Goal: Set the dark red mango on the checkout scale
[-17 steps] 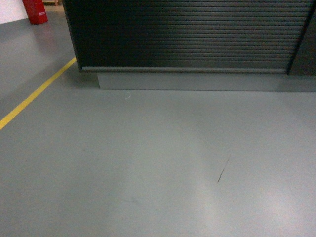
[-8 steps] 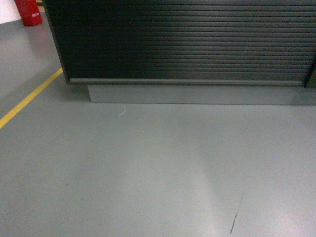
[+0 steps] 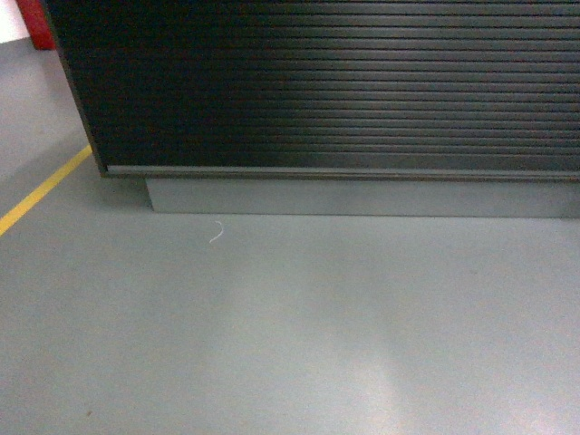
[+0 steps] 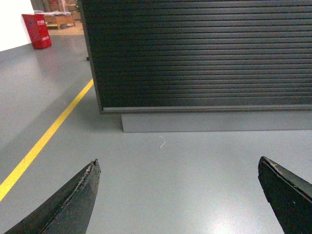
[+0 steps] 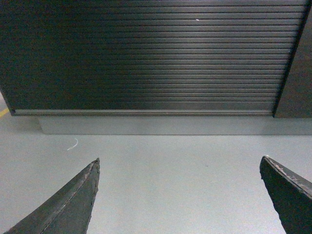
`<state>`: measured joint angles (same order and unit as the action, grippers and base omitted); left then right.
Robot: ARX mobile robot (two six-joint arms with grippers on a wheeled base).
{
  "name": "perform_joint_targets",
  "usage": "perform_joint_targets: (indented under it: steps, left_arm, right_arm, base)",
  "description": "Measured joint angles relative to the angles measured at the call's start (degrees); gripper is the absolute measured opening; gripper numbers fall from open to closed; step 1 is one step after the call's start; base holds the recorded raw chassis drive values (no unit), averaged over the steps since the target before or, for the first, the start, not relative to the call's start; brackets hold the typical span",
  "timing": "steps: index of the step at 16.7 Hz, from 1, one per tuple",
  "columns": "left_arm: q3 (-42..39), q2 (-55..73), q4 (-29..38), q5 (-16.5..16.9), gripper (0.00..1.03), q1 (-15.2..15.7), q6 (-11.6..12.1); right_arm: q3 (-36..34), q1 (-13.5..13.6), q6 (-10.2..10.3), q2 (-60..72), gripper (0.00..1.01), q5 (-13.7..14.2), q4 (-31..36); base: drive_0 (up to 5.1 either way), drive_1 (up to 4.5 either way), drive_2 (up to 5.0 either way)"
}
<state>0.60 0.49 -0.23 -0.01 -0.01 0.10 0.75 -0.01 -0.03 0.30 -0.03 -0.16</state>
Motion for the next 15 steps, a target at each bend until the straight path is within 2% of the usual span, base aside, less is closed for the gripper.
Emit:
perform_joint_targets:
  steps: [9, 15]
  left_arm:
    - [0.0, 0.0, 0.0, 0.0, 0.98, 0.0, 0.0]
    - [0.0, 0.0, 0.0, 0.0, 0.98, 0.0, 0.0]
  right_arm:
    - [0.0, 0.0, 0.0, 0.0, 0.98, 0.0, 0.1]
    - [0.0, 0.0, 0.0, 0.0, 0.98, 0.0, -0.1]
  base:
    - [-0.1, 3.89, -4.0]
    - [0.0, 2.05, -2.1]
